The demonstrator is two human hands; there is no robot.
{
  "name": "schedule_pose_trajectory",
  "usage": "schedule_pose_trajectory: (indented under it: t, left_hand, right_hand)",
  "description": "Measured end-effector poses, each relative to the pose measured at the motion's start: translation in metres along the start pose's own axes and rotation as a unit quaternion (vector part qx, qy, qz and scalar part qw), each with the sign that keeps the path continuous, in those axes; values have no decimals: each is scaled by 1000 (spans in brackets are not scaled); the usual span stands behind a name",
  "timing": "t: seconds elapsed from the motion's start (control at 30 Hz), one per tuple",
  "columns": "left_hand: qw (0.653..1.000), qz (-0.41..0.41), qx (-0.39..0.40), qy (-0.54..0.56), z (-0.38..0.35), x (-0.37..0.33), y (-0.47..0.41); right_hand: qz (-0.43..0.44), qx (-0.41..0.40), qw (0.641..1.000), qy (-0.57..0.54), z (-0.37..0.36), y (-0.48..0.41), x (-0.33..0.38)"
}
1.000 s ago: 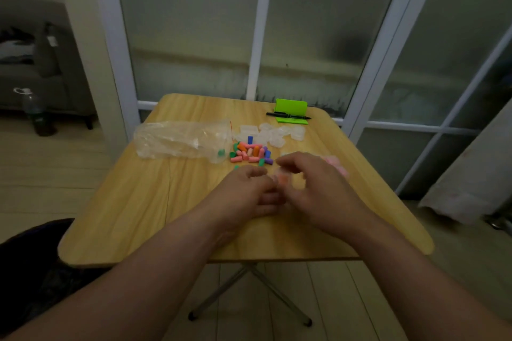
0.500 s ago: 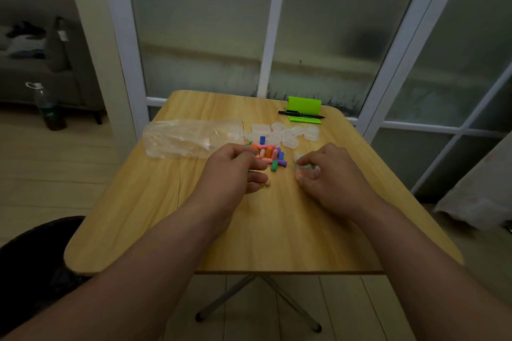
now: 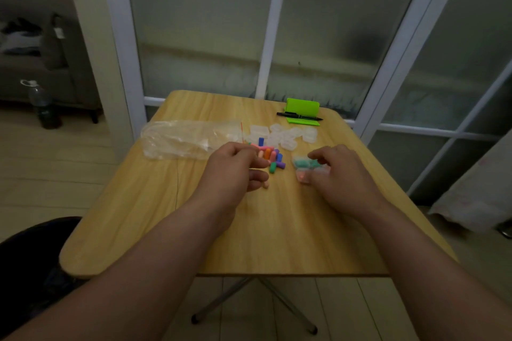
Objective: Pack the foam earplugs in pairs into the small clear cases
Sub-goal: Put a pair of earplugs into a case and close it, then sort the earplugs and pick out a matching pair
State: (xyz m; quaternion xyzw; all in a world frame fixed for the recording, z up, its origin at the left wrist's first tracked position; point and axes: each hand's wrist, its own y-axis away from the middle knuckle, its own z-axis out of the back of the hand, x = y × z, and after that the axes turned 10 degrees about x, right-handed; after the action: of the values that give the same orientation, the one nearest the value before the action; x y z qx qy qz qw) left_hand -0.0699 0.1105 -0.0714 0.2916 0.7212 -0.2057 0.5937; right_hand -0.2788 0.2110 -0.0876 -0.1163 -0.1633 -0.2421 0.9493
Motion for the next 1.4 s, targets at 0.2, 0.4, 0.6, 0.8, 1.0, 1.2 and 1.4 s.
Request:
schedule_pose_trajectory:
  t: [0.2,0.4,0.6,0.8,1.0,1.2,1.4]
  left_hand:
    - [997,22,-27,68,-5,-13,-7]
    - [996,28,-49,66,1,-18,-17]
    - [996,18,-65,63,4,-21,-14]
    - [995,23,-70,62,8,-23,-13]
    - [996,17,-74,51,16,-24,-10]
    - [998,62,16,16,2,-19,9]
    - [977,108,174,61,-9,1,31]
  right_hand:
    - [-20,-5,1000,-13,5,-34,0]
    - [-37,29,999,14,-2,-76,9]
    - [-60,63,995,38,-11,-106,18]
    - [-62,59,995,53,-19,-112,20]
    - [-14,14,997,-69,12,-76,32]
    - [44,27,969,-242,36,14,65]
    - [121,44,969,-213,16,67,72]
